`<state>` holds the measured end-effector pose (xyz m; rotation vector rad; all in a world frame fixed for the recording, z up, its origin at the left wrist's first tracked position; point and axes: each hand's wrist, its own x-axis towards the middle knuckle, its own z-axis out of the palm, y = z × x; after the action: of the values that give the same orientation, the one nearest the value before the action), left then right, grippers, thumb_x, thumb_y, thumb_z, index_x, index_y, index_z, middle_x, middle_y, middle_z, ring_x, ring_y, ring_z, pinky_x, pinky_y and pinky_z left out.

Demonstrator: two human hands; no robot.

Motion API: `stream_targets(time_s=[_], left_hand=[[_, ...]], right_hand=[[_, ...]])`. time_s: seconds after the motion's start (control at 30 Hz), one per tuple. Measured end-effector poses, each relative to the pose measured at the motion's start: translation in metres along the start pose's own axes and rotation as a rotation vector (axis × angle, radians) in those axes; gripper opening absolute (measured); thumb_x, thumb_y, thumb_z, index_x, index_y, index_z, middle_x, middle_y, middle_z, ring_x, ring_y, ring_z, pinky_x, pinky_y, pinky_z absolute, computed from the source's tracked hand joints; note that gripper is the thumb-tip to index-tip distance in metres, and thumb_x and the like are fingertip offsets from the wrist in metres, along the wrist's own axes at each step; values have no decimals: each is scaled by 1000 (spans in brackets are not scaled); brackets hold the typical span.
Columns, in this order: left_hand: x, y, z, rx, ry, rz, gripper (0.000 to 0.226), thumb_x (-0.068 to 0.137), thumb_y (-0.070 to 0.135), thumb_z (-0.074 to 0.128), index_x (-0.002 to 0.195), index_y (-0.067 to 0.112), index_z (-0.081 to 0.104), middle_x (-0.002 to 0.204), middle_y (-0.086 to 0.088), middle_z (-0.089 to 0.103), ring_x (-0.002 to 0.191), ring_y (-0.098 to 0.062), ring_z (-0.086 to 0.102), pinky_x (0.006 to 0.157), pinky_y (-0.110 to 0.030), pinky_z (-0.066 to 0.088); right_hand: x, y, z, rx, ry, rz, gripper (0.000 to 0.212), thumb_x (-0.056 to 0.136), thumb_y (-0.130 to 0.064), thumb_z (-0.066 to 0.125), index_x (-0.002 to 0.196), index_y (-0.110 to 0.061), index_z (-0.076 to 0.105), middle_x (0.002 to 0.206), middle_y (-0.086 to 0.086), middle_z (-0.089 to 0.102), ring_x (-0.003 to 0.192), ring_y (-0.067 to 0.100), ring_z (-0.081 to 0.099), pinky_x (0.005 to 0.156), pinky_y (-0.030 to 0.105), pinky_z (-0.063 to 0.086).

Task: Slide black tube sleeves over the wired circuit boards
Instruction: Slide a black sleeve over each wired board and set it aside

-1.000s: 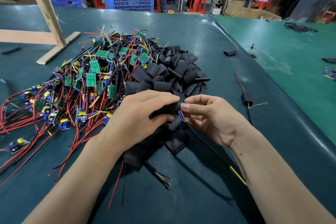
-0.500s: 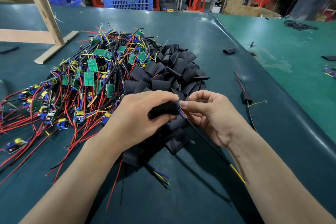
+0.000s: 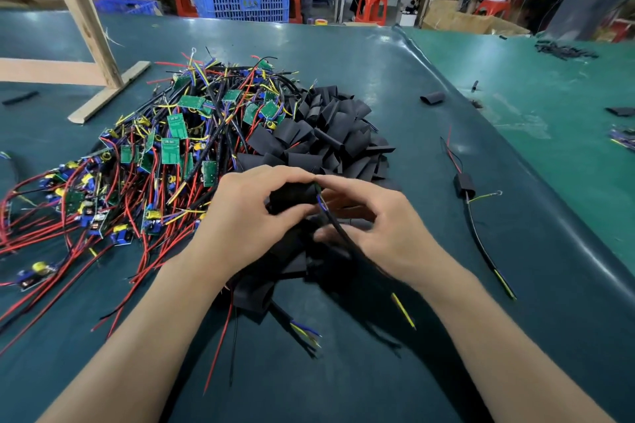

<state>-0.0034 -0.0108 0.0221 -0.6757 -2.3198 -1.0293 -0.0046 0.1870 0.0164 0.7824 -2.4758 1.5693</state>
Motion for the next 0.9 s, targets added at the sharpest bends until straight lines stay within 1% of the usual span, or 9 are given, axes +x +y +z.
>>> stream_targets(time_s=[0.1, 0.17, 0.27, 0.37, 0.53, 0.63, 0.7, 0.8, 0.9], left_hand=[[0, 4, 2, -38, 15, -27, 35, 75, 12, 84, 108, 15, 74, 99, 4, 74, 94, -9, 69, 83, -30, 54], [1, 6, 3, -60, 25, -34, 35, 76, 12, 84, 109, 15, 73, 102, 9, 73, 97, -3, 68, 88, -24, 53], [0, 7, 3, -109, 36, -66, 37, 74, 12, 85, 109, 14, 71, 104, 11, 73, 101, 2, 67, 93, -20, 51], [0, 6, 4, -100, 61, -52, 32, 74, 14, 85, 104, 14, 73, 105, 8, 73, 101, -3, 68, 92, -28, 53], [1, 3, 3, -69, 37, -24, 34, 74, 18, 85, 105, 14, 72, 108, 4, 73, 102, -13, 69, 90, -41, 55], [2, 2, 4, -37, 13, 21, 35, 72, 15, 86, 104, 9, 74, 113, -1, 71, 106, -12, 68, 93, -36, 54], [3, 1, 4, -15, 21, 37, 34, 72, 16, 86, 103, 7, 74, 111, -5, 70, 103, -13, 67, 94, -27, 51], [2, 3, 3, -13, 23, 3, 40, 72, 22, 86, 106, 8, 72, 102, 0, 72, 95, -7, 66, 89, -17, 49], [0, 5, 2, -13, 16, 3, 37, 72, 24, 87, 104, 12, 73, 98, 5, 73, 92, -7, 68, 84, -25, 53]], right_hand=[[3, 0, 13, 94, 197, -11, 25, 86, -16, 74, 111, -19, 72, 94, -4, 70, 84, 9, 69, 79, 26, 53], [5, -3, 16, 282, 295, 74, 12, 89, -15, 70, 98, -13, 77, 90, 4, 74, 81, 15, 70, 76, 29, 57], [7, -9, 17, 684, 298, 277, 14, 78, -21, 72, 84, -11, 79, 83, 8, 75, 75, 17, 71, 73, 29, 58], [9, -13, 15, 952, 312, 437, 16, 68, -13, 73, 83, -7, 74, 79, 11, 73, 69, 20, 70, 68, 28, 59], [8, -16, 13, 966, 353, 488, 14, 62, -4, 75, 74, -9, 71, 77, 15, 73, 65, 23, 71, 62, 26, 57], [8, -15, 12, 915, 343, 487, 14, 67, 4, 74, 69, -9, 72, 74, 15, 71, 65, 22, 71, 61, 26, 57], [9, -15, 11, 946, 337, 523, 13, 63, 1, 75, 73, -6, 71, 73, 13, 71, 64, 21, 70, 60, 25, 56], [8, -17, 12, 918, 322, 530, 16, 57, -6, 77, 73, -7, 72, 72, 11, 71, 64, 21, 71, 59, 22, 55], [7, -19, 14, 894, 311, 540, 13, 57, -9, 78, 69, -12, 73, 72, 9, 72, 63, 20, 71, 56, 21, 53]])
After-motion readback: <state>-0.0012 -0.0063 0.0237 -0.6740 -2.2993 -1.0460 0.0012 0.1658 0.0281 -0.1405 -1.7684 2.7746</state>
